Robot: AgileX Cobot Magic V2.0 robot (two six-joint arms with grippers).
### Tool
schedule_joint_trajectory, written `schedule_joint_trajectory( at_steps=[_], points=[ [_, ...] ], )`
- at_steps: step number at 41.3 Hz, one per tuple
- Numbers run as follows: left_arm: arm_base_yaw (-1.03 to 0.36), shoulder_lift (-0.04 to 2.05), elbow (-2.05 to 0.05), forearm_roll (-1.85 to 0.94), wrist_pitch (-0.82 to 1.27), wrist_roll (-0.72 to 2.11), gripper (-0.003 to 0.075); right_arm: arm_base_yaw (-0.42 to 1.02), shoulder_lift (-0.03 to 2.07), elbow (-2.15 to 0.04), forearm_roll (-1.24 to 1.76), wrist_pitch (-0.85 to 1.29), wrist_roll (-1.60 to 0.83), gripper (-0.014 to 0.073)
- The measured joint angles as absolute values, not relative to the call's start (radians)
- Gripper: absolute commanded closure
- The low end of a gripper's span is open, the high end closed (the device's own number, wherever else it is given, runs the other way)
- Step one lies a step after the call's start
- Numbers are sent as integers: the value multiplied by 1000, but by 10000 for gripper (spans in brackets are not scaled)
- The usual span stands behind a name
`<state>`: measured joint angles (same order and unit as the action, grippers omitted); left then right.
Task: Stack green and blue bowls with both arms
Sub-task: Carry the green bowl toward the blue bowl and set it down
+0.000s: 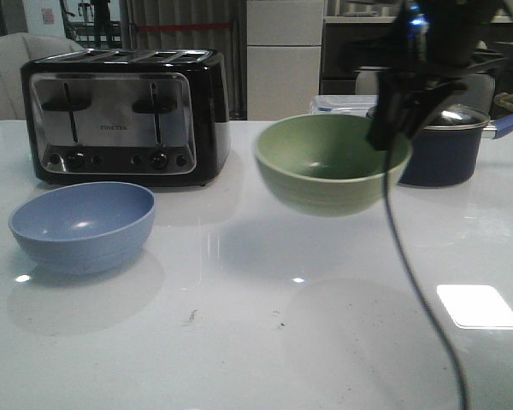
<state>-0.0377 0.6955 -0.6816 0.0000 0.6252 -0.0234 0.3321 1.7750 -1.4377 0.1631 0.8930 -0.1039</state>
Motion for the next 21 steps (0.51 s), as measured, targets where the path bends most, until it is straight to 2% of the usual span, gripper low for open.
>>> schedule_joint_trajectory(
  at_steps=[10,21],
  points=[
    [-38,696,-682,0,625,-23,264,479,1872,-1438,167,871,-90,533],
    [-38,696,-682,0,625,-23,264,495,1948,-1438,167,847,-88,533]
  ],
)
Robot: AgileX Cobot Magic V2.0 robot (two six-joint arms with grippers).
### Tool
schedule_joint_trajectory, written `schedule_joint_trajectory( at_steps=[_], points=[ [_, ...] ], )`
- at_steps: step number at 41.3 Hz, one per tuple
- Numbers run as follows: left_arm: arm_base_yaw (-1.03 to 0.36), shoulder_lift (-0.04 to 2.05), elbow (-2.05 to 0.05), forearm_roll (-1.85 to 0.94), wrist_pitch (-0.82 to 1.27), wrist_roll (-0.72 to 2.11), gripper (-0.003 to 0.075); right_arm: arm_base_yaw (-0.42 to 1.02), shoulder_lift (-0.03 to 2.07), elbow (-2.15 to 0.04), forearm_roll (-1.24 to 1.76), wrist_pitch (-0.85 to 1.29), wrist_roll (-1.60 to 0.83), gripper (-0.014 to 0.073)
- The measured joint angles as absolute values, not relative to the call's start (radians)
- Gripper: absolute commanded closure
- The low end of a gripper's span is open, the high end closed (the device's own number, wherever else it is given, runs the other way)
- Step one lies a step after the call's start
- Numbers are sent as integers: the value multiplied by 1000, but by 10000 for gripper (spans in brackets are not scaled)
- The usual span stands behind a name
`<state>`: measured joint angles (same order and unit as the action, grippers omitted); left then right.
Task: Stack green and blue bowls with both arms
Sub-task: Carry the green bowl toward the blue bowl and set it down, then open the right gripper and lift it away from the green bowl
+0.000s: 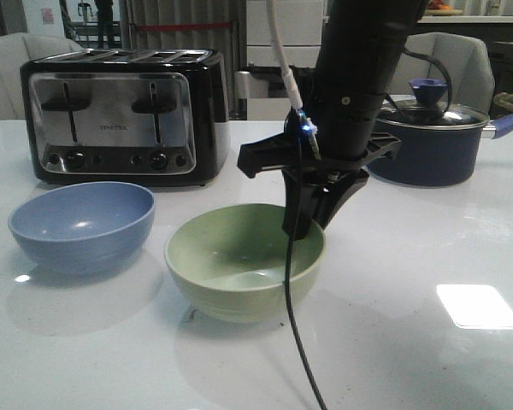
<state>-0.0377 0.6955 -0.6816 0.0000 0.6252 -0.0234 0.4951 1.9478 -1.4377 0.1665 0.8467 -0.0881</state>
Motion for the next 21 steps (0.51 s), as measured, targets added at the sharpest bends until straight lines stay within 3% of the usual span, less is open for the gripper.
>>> schedule_joint_trajectory(
  at_steps=[3,6,11,15,21],
  points=[
    [-38,696,-682,0,625,-23,264,495,1962,-1440,167,843,-86,526],
    [-38,696,-682,0,625,-23,264,495,1964,-1441,167,843,-86,452],
    [-38,696,-682,0,625,-23,264,495,1964,-1441,167,841,-86,203],
    [-38,696,-682,0,625,-23,264,495,1959,-1441,167,838,-86,67],
    [-38,696,-682,0,625,-23,264,495,1881,-1441,167,823,-86,54]
  ],
)
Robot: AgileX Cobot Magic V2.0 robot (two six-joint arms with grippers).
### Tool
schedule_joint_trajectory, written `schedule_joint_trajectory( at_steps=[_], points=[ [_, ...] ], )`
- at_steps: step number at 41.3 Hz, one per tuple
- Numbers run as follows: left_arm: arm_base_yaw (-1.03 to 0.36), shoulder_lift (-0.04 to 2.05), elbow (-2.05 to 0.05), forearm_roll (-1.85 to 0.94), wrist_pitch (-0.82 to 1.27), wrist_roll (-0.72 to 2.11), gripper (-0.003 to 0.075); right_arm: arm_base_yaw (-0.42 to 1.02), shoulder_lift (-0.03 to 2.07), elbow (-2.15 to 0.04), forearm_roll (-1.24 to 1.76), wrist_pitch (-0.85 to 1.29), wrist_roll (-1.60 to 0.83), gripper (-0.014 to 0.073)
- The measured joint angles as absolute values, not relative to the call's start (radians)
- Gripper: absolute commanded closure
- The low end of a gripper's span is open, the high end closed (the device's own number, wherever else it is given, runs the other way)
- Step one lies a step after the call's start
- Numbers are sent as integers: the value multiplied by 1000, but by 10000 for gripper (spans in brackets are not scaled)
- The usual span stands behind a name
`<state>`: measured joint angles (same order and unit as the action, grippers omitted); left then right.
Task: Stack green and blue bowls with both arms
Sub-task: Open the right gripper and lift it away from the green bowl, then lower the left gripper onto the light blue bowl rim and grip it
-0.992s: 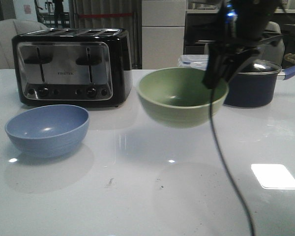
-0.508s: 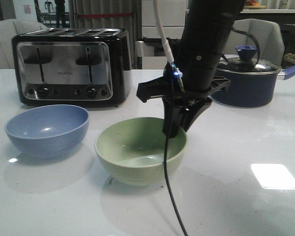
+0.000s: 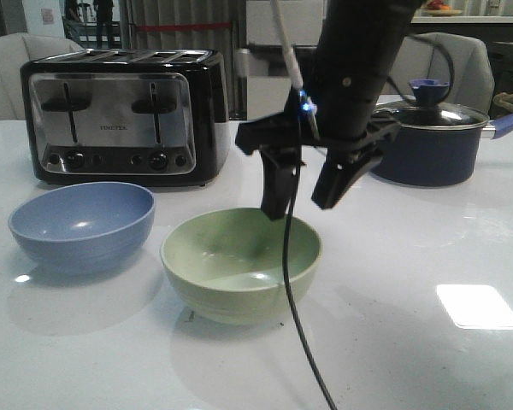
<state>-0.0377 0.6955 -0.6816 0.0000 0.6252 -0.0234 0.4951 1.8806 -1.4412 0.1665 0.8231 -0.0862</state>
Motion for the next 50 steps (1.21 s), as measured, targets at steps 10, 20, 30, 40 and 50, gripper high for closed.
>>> schedule_joint_trajectory(
  at_steps=[10,20,30,40,50],
  points=[
    [-38,696,-682,0,620,-23,264,513,1603,-1342,167,787,-124,54],
    [-38,730,-682,0,617,-23,264,526,1273,-1117,167,737,-133,54],
    [-52,833,-682,-11,596,-23,264,526,1021,-898,167,718,-135,54],
    [-183,967,-682,-13,526,-23,264,526,862,-774,167,718,-137,54],
    [-235,1175,-718,-17,445,-23,264,526,844,-761,167,718,-137,54]
  ],
)
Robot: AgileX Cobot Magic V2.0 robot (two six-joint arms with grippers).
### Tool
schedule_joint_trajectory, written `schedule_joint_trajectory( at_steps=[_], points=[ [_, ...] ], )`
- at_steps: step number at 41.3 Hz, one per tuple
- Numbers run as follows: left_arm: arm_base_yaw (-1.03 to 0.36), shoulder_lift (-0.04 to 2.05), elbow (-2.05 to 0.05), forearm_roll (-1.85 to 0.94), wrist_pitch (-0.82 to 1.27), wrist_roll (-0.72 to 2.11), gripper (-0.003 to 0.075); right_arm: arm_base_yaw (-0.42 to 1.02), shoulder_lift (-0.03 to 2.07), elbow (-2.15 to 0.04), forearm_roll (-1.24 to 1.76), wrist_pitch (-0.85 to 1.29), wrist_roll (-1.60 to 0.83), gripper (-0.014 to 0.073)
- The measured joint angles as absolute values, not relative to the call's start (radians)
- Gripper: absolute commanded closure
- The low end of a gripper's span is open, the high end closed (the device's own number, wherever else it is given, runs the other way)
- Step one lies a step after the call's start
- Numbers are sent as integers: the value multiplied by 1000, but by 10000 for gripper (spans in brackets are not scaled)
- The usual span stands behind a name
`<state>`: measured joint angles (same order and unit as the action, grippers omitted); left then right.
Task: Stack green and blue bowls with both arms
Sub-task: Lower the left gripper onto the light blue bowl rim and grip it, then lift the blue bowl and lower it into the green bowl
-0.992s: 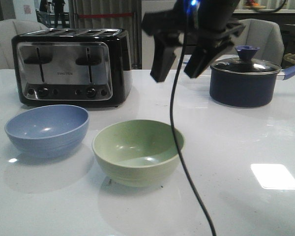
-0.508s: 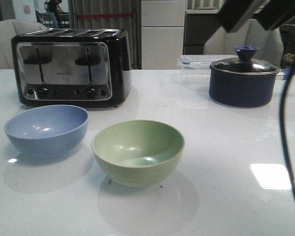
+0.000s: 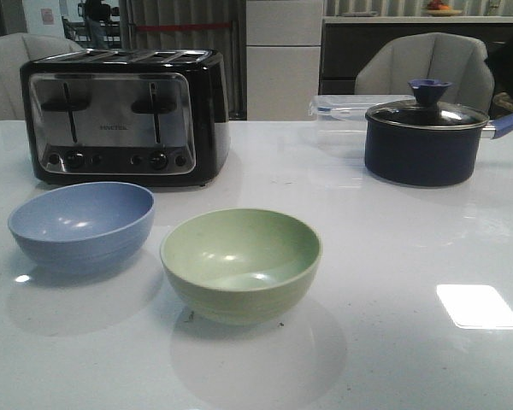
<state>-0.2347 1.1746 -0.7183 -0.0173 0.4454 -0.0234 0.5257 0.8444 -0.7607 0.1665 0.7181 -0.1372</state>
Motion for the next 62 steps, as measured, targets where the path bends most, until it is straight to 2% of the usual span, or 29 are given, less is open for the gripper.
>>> schedule_joint_trajectory(
  at_steps=[15,25,40,48,62],
  points=[
    [-235,1558,-914,28,441,-23,264,526,844,-761,167,718,-139,54],
    [-235,1728,-1032,32,443,-23,270,526,844,-761,167,718,-139,54],
    [-235,1778,-1073,34,467,-23,520,526,844,-761,167,718,-139,54],
    [-235,1778,-1075,34,474,-23,612,526,844,-761,167,718,-139,54],
    [-235,1768,-1210,36,656,-24,628,526,844,-761,167,718,-139,54]
  ],
)
